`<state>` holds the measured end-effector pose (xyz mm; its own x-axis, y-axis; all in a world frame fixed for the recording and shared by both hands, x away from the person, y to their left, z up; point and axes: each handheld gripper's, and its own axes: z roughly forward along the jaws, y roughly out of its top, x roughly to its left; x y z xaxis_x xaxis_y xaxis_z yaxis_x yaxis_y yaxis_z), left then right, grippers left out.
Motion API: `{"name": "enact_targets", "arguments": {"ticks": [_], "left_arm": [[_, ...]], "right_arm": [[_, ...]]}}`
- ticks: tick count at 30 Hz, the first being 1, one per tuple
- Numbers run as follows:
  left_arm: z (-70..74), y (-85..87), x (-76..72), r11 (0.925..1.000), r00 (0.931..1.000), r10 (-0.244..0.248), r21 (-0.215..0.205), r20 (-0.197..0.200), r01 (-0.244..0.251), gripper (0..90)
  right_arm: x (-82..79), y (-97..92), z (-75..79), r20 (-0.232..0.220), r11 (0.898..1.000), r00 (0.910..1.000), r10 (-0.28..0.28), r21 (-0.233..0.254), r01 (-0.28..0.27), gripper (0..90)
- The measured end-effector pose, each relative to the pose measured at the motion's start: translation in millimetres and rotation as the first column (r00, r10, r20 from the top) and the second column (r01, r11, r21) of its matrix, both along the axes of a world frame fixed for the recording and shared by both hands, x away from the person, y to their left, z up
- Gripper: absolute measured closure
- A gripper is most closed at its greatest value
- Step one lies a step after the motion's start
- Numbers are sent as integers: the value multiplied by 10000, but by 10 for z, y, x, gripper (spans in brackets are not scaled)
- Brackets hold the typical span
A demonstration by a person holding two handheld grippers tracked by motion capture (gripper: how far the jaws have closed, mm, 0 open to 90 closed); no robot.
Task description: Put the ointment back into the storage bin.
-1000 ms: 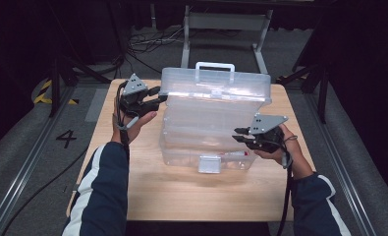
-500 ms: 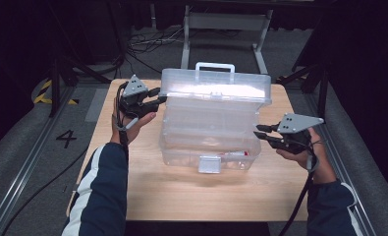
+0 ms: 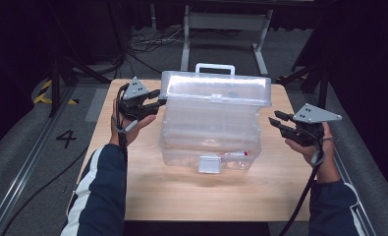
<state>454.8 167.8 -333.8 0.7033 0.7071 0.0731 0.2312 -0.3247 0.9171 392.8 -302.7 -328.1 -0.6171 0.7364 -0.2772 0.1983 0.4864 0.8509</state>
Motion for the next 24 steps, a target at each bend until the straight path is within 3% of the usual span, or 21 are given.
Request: {"name": "enact_targets", "arguments": {"ticks": [9, 17, 24], "left_arm": [[-63, 24, -57, 9998, 9998, -204, 46, -36, 204, 631], [-119, 31, -107, 9990, 9995, -306, 337, -86, 308, 628], [-176, 41, -128, 9985, 9992, -364, 399, -138, 370, 634]], "right_arm": [[15, -35, -2, 275, 9976, 9996, -50, 692, 31, 672], [27, -11, -33, 374, 9967, 9993, 48, 810, -78, 653], [44, -25, -82, -21, 9976, 10000, 79, 692, -78, 616]]}}
